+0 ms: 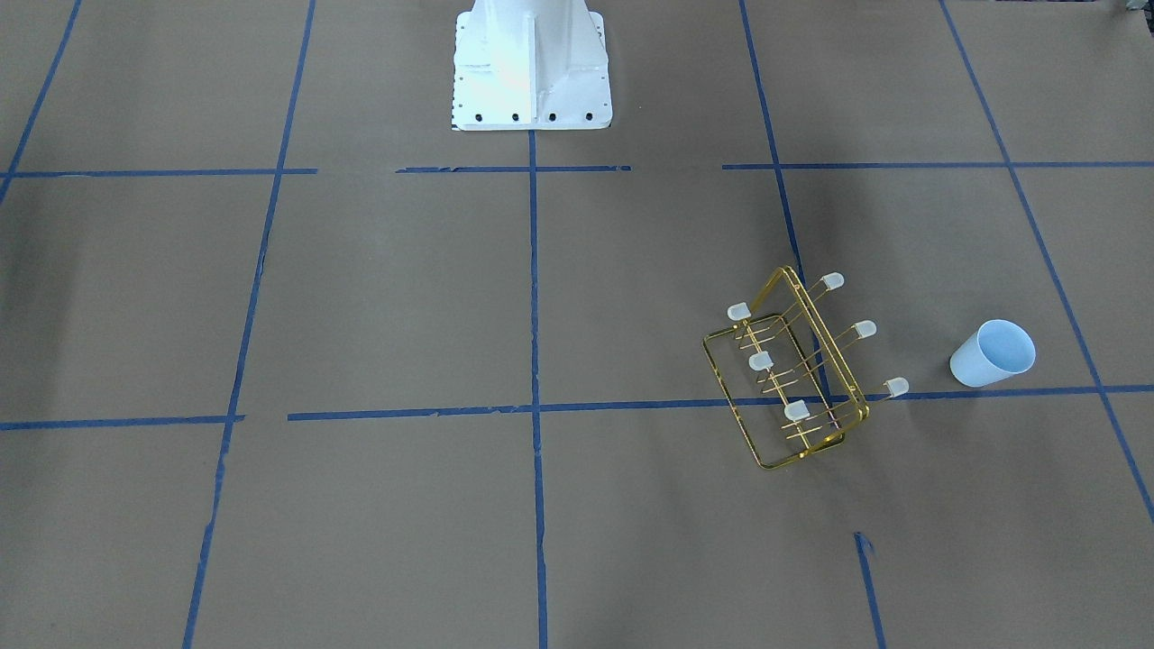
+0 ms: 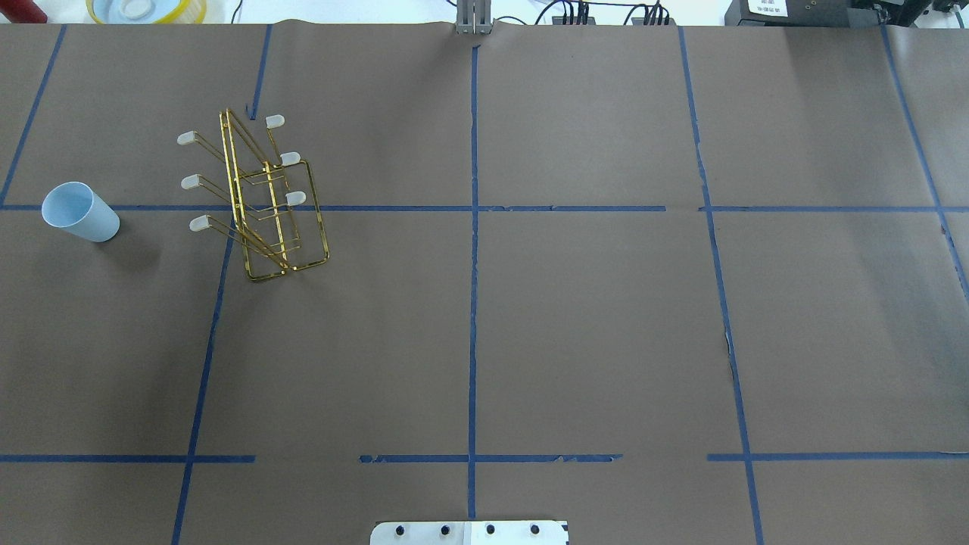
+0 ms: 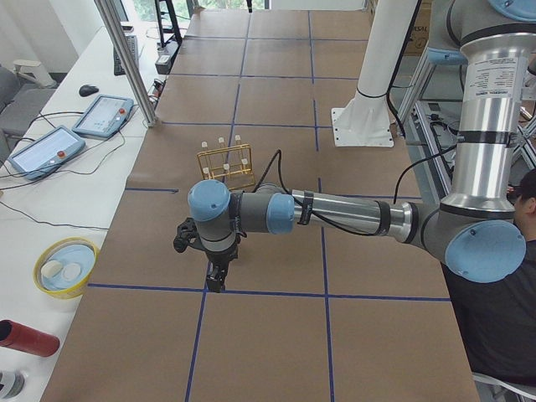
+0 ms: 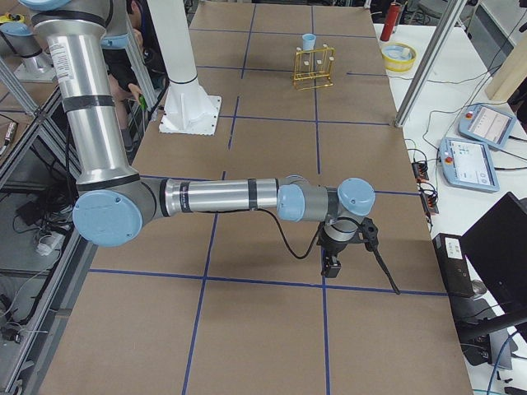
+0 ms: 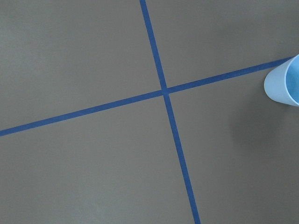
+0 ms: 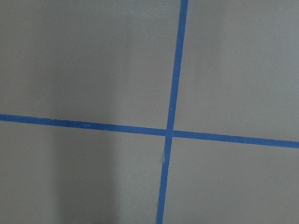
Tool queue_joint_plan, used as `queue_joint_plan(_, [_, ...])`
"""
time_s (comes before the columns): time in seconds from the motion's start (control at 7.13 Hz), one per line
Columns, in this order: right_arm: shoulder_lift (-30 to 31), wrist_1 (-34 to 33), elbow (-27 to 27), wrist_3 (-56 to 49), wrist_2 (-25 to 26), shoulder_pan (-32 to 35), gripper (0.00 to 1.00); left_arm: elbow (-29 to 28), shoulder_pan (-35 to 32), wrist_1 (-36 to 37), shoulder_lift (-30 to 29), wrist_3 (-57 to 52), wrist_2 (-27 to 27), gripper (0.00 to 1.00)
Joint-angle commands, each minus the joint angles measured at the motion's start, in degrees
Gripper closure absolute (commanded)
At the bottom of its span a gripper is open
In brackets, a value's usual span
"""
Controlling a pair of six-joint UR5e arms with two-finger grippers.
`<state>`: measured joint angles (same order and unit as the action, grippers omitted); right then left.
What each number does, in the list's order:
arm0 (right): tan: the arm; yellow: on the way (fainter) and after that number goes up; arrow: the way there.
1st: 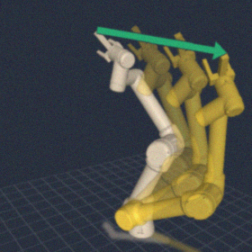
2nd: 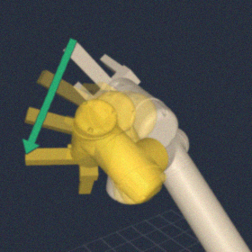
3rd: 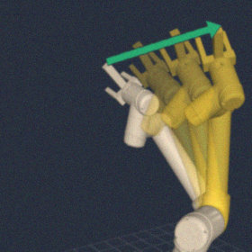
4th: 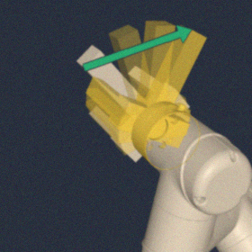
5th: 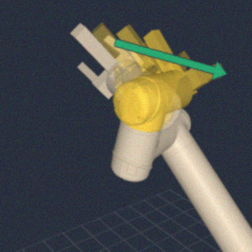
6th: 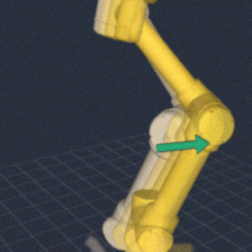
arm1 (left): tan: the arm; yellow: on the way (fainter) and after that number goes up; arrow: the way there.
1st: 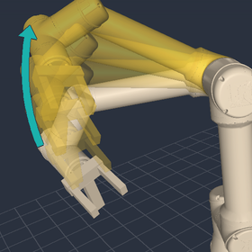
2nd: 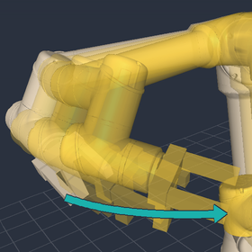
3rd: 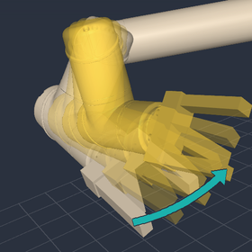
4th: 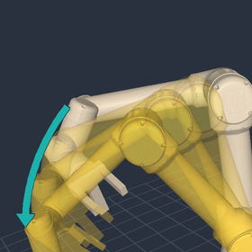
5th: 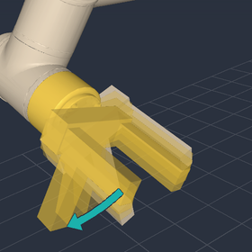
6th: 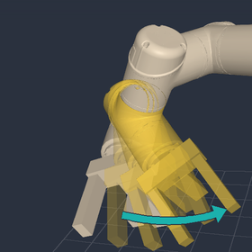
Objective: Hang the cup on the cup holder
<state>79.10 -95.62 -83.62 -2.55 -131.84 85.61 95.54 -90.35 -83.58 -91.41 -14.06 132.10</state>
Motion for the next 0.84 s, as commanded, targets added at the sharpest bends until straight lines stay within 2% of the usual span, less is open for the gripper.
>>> queue_joint_plan(0.0, [0.0,0.0,0.03,0.0,0.0,-0.09,0.0,0.26,0.0,-0.17,0.0,-0.09,0.09,0.0])
queue_joint_plan(0.7, [0.0,0.0,0.04,0.0,0.0,0.0,0.0,-0.52,-0.09,0.52,0.79,0.88,0.18,0.0])
